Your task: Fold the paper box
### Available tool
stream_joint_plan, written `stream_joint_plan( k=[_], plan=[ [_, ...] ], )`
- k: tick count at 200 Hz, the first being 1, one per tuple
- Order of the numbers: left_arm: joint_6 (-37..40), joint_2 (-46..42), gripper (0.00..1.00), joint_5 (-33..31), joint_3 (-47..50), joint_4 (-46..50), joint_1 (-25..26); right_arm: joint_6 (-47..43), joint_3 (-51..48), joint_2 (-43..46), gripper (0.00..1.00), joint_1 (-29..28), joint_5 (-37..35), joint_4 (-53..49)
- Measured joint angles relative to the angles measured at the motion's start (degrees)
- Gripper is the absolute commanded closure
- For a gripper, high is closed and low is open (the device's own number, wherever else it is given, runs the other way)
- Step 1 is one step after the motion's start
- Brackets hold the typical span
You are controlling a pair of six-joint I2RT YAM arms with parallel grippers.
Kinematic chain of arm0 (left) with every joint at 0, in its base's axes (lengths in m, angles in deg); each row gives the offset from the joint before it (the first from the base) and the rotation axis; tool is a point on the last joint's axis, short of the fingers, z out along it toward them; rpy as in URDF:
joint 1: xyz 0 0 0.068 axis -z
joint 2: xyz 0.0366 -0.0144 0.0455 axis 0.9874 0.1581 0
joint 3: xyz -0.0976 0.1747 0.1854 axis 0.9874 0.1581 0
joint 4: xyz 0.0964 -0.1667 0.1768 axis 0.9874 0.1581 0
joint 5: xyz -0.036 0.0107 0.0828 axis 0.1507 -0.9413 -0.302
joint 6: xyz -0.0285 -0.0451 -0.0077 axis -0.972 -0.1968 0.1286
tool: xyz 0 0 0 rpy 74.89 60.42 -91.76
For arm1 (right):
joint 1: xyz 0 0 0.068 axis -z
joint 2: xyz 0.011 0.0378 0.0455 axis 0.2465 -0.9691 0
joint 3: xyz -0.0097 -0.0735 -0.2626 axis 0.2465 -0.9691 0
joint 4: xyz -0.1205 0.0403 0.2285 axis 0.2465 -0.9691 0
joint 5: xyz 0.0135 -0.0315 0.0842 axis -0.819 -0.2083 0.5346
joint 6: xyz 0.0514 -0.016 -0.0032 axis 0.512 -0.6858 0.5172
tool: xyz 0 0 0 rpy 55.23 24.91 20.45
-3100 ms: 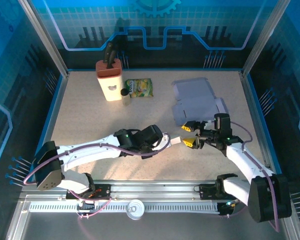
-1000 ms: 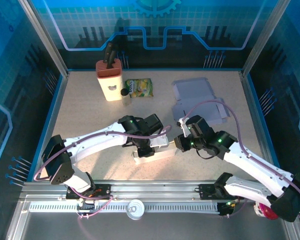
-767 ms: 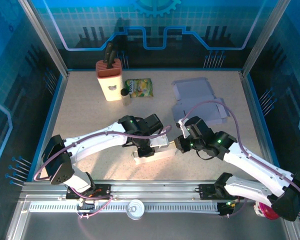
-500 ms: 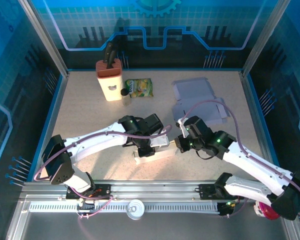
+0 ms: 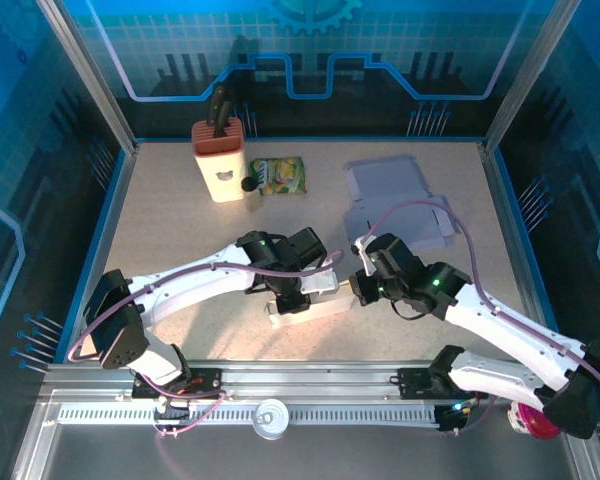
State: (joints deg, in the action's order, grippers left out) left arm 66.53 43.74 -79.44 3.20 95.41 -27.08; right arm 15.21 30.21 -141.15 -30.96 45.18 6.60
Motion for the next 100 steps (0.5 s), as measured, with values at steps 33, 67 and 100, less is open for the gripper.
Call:
stream_joint_plan(
  k=[33,67,100],
  plan=[
    [0.0,0.0,0.86,0.0,0.0,0.0,0.0,0.2,0.0,0.0,0.98,-0.8,-1.2,0.1],
    [0.0,0.0,0.86,0.0,0.0,0.0,-0.1,1.4,0.0,0.0,1.00,-3.0,-4.6,0.0],
    [-0.2,0.0,0.86,0.0,0.0,0.0,-0.2,4.4,0.0,0.0,1.00,-5.3,-7.6,-0.2]
  ],
)
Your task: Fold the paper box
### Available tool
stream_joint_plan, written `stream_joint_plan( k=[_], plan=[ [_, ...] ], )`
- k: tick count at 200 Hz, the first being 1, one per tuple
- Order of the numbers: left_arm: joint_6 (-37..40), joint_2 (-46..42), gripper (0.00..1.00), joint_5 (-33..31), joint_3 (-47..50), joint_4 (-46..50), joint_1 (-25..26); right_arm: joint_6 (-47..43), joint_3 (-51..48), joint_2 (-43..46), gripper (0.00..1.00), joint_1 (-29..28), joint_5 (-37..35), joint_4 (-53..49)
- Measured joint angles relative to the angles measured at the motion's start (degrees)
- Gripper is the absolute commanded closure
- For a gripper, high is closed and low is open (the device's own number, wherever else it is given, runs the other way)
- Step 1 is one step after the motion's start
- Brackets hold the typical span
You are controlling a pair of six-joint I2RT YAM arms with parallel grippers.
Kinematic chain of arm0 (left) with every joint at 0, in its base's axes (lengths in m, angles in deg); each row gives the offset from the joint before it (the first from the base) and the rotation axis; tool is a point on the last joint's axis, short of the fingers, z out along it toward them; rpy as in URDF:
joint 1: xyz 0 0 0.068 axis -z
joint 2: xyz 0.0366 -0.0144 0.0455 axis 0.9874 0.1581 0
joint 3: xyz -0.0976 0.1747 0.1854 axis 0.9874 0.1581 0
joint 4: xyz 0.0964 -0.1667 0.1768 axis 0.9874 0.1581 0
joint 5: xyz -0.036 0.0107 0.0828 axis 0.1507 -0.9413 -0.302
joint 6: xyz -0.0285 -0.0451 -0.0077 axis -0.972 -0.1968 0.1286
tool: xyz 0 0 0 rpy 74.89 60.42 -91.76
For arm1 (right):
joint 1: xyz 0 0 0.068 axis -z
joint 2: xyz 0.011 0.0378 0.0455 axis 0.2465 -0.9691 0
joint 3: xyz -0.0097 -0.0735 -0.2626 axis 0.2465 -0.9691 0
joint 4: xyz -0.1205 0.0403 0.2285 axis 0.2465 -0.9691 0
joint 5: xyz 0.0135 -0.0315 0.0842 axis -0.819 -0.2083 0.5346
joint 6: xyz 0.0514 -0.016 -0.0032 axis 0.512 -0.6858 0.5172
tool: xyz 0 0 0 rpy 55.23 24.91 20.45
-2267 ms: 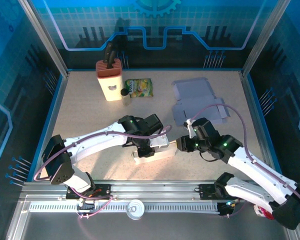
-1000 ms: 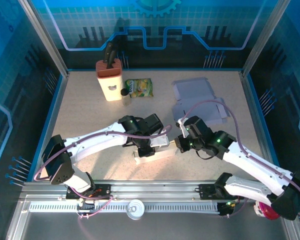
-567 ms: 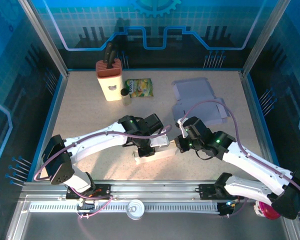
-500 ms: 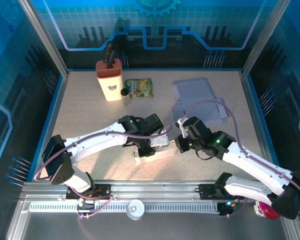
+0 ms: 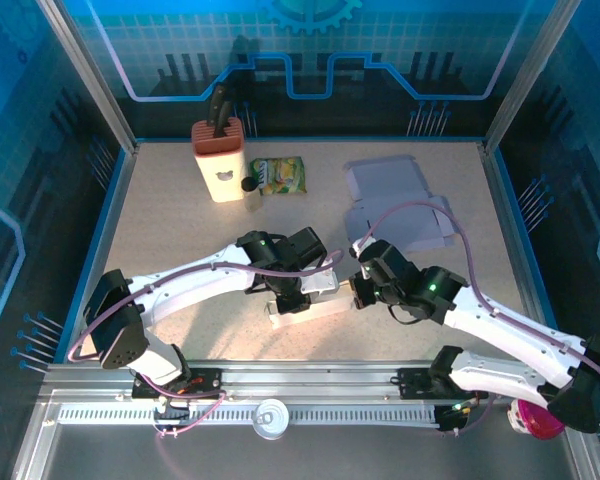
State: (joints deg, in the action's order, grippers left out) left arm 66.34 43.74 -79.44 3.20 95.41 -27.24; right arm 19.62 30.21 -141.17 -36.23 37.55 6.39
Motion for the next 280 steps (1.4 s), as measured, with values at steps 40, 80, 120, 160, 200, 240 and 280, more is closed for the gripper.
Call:
stream_joint_plan(
  k=[40,80,120,160,200,240,280],
  plan=[
    [0.0,0.0,0.87,0.1,0.0,0.0,-0.5,4.5,-0.3,0.1,1.00,-3.0,-4.2,0.0],
    [0.0,0.0,0.86,0.8,0.2,-0.1,-0.9,5.9,-3.9,2.6,1.00,-6.0,-8.7,3.5],
    [0.0,0.0,0.86,1.2,0.3,-0.2,-1.2,6.0,-7.7,5.5,1.00,-7.5,-11.1,7.8],
    [0.0,0.0,0.86,1.4,0.3,-0.3,-1.4,7.7,-8.5,5.8,1.00,-8.7,-13.2,9.0],
    [-0.2,0.0,0.85,1.6,0.3,-0.3,-1.8,8.5,-9.7,6.0,1.00,-10.9,-16.6,10.3],
    [-0.4,-0.3,0.75,2.1,0.9,-1.0,-2.2,8.0,-15.1,9.3,1.00,-14.0,-21.7,16.8],
    [-3.1,-2.1,0.53,0.9,3.2,-3.5,-2.6,7.3,-17.4,10.9,1.00,-15.5,-23.6,19.6]
  ],
)
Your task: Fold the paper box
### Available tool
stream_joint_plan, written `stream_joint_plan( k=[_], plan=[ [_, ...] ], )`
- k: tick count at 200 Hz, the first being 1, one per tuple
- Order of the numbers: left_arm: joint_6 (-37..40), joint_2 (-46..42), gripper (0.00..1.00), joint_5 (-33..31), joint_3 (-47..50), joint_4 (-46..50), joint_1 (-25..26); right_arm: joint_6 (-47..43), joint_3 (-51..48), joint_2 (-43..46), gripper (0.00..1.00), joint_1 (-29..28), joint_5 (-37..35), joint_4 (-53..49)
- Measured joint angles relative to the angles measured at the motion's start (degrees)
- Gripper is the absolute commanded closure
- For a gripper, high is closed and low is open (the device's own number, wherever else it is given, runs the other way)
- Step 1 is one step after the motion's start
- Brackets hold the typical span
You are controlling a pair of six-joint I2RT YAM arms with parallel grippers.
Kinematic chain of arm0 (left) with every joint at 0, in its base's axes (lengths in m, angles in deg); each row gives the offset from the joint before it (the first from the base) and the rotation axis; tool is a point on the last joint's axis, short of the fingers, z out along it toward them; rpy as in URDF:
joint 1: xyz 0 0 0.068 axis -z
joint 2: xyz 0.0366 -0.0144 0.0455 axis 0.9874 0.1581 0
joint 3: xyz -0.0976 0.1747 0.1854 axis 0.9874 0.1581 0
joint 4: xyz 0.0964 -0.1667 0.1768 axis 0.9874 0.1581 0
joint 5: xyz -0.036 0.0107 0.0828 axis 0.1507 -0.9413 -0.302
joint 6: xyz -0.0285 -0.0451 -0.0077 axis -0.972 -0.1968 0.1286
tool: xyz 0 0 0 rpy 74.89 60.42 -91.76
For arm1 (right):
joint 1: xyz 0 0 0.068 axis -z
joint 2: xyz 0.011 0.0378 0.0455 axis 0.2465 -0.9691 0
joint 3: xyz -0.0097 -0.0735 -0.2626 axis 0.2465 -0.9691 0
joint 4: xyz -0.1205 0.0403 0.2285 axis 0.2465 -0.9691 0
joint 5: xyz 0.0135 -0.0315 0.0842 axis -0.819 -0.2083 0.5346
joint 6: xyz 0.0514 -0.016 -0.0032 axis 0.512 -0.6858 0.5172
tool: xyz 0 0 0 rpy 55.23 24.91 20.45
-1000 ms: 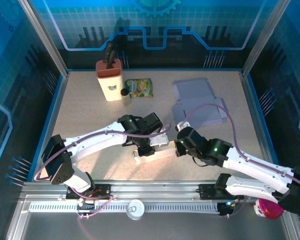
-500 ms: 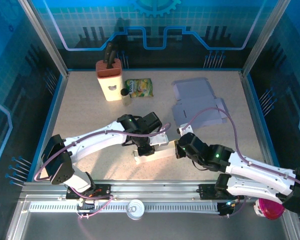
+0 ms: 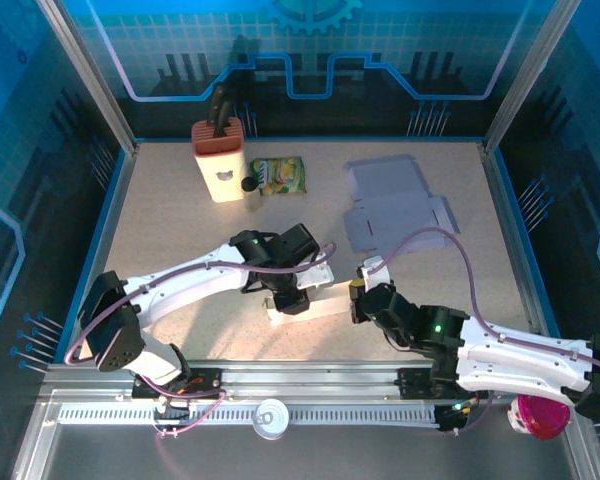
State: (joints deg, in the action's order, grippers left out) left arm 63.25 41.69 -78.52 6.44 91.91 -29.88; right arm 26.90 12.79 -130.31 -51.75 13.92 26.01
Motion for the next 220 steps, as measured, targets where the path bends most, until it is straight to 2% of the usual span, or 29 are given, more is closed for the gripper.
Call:
stream_joint_plan(
  k=[39,103,125,176,201,220],
  plan=[
    [-3.8,-3.7,0.40,-2.4,2.4,-3.4,-0.3,-0.1,-0.9,0.0,1.00,-1.9,-1.2,1.8],
    [-11.5,-11.5,0.39,-5.7,6.5,-8.6,-0.3,0.5,-1.2,-1.7,1.00,-5.4,-5.8,3.2],
    [-17.3,-16.0,0.45,-9.1,8.0,-8.7,-0.3,1.0,-1.2,-1.9,1.00,-6.0,-7.1,3.2],
    [-32.6,-32.7,0.55,-14.7,13.7,-5.4,-0.3,1.3,-1.2,-2.0,1.00,-6.1,-7.7,3.1],
    [-36.4,-33.8,0.62,-14.9,15.7,-3.5,-0.3,1.3,-1.2,-2.3,1.00,-6.1,-7.8,3.1],
    [-38.8,-31.7,0.62,-14.8,15.8,-2.3,-0.2,1.5,-0.7,-3.2,1.00,-6.1,-7.8,3.1]
  ],
)
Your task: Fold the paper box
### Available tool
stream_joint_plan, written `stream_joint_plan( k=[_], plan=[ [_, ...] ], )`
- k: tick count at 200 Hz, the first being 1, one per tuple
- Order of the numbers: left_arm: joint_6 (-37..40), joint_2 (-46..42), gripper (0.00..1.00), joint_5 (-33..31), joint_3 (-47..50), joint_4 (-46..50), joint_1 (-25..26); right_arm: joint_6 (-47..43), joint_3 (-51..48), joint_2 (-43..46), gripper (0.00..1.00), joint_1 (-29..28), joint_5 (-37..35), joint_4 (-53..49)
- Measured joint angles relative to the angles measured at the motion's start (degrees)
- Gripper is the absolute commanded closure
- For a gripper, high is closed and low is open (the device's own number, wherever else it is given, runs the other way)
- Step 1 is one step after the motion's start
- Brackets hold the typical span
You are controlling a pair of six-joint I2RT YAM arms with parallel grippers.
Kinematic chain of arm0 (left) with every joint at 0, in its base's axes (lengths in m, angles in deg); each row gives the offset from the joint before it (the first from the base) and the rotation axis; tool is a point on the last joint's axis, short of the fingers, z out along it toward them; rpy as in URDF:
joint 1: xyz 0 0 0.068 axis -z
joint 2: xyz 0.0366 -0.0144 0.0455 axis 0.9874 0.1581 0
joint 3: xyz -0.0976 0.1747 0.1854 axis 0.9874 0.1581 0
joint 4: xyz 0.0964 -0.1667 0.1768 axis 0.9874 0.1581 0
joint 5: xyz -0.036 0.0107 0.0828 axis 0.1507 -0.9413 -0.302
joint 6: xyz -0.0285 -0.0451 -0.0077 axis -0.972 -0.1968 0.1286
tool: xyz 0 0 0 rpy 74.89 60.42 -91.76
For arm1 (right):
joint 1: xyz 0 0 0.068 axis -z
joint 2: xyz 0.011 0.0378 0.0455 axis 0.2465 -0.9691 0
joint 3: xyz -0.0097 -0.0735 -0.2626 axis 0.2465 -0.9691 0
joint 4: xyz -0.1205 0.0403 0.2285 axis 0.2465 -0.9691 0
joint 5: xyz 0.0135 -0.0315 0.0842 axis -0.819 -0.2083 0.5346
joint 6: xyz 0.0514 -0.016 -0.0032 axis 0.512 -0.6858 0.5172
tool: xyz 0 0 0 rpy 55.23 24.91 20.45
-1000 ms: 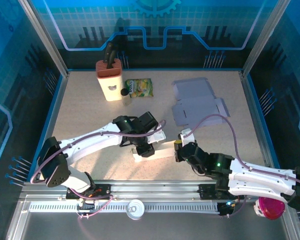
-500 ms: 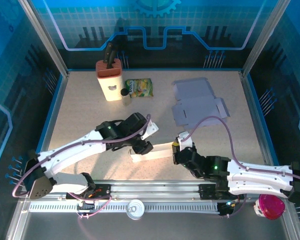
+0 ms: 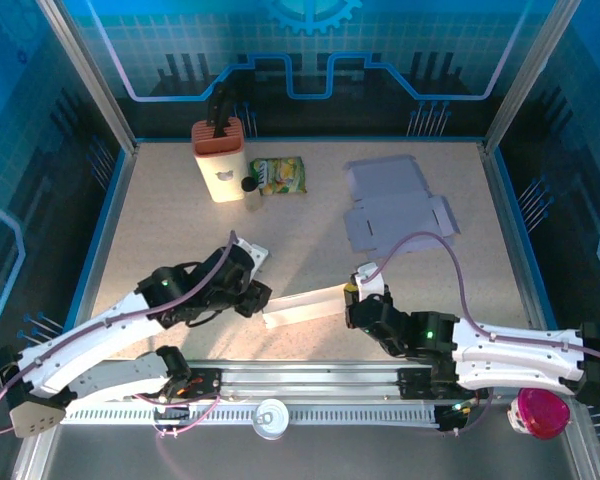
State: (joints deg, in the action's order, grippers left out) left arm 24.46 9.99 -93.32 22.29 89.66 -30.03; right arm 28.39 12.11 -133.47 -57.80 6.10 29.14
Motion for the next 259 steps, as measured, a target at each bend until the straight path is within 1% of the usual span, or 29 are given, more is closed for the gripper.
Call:
stream_joint_plan(
  k=[13,27,56,77,92,124,168,199,237,259],
  plan=[
    [-1.6,0.6,0.63,-0.2,0.0,0.8,0.4,0.2,0.4,-0.6,1.00,0.0,-0.2,0.0],
    [-3.1,0.3,0.66,-0.6,0.1,1.9,1.3,0.4,0.7,-1.0,1.00,0.0,-0.4,-0.2],
    [-6.5,-1.8,0.67,-1.2,2.4,3.0,3.4,0.9,1.1,-1.2,1.00,0.0,-0.4,-1.0],
    [-8.2,-2.5,0.73,-1.4,4.1,3.3,4.1,1.1,1.3,-1.2,1.00,0.0,-0.3,-1.4],
    [-9.1,-1.9,0.75,-1.4,4.4,3.1,4.2,1.2,1.3,-1.2,1.00,0.0,-0.3,-1.4],
    [-9.6,-0.5,0.80,-1.8,4.5,1.9,4.5,1.5,1.4,-1.1,1.00,0.0,-0.3,-1.7],
    [-9.6,-0.2,0.81,-2.4,4.5,-0.2,4.5,1.5,1.4,-0.9,1.00,0.0,-0.3,-2.1],
    [-9.6,0.9,0.91,-2.9,4.5,-0.7,4.5,1.7,1.4,-0.6,1.00,0.0,-0.3,-2.5],
    [-10.0,1.3,1.00,-3.9,4.6,-1.3,4.5,1.9,1.4,-0.5,1.00,0.0,-0.3,-2.6],
    [-10.9,1.3,1.00,-4.5,5.0,-2.0,4.5,2.0,1.4,-0.5,1.00,0.0,-0.3,-2.6]
  ],
)
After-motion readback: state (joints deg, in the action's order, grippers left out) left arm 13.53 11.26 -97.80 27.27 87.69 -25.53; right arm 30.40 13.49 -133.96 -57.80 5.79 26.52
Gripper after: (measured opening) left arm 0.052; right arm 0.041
